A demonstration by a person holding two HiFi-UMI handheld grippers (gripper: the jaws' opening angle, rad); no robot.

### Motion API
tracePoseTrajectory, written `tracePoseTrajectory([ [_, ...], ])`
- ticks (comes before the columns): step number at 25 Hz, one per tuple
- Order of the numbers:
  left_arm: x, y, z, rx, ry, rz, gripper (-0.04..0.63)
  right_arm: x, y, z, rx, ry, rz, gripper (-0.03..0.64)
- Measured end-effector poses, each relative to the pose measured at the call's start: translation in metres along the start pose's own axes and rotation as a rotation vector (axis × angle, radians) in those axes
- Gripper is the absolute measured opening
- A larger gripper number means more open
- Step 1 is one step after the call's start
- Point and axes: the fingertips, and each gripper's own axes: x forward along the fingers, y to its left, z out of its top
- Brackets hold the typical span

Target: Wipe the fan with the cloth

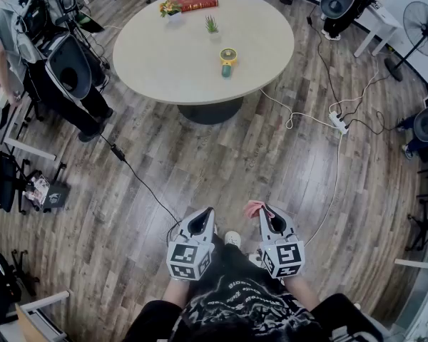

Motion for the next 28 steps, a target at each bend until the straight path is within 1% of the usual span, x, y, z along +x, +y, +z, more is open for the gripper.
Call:
tracePoseTrajectory([
  [5, -0.018, -0.01, -0.004, -0.004, 0.001, -0.005, 0.021, -0.024, 0.003, -0.006, -0.002, -0.003, -0.032, 0.028],
  [11, -0.032, -0.013, 0.004, 0.052, -0.03, -0.029, 0.021, -0.033, 0.018, -0.008, -0.011, -0.022, -0.038, 0.028],
  [15, -0.043, -0.011, 0.009, 0.032, -0.08, -0.027, 0.025, -0.035, 0.029, -0.002, -0.017, -0.066, -0.025, 0.031],
  [16, -0.045, -0.01, 0.01, 0.028, -0.092, -0.033, 0.034, -0.035, 0.032, 0.0, -0.018, -0.075, -0.023, 0.031],
  [17, -0.047, -0.01, 0.012, 0.03, -0.098, -0.045, 0.062, -0.035, 0.034, 0.003, -0.017, -0.083, -0.019, 0.031],
  [19, -0.048, -0.012, 0.014, 0.049, -0.1, -0.071, 0.157, -0.035, 0.037, 0.007, -0.022, -0.095, -0.018, 0.031],
  [23, -0.046, -0.012, 0.019, 0.065, -0.099, -0.093, 0.285, -0.033, 0.036, 0.014, -0.041, -0.109, -0.029, 0.031],
  [25, -0.045, -0.009, 0.022, 0.07, -0.103, -0.09, 0.315, -0.032, 0.035, 0.016, -0.042, -0.114, -0.038, 0.032],
  [28, -0.046, -0.004, 0.03, 0.086, -0.125, -0.095, 0.331, -0.029, 0.034, 0.019, -0.034, -0.121, -0.064, 0.034],
])
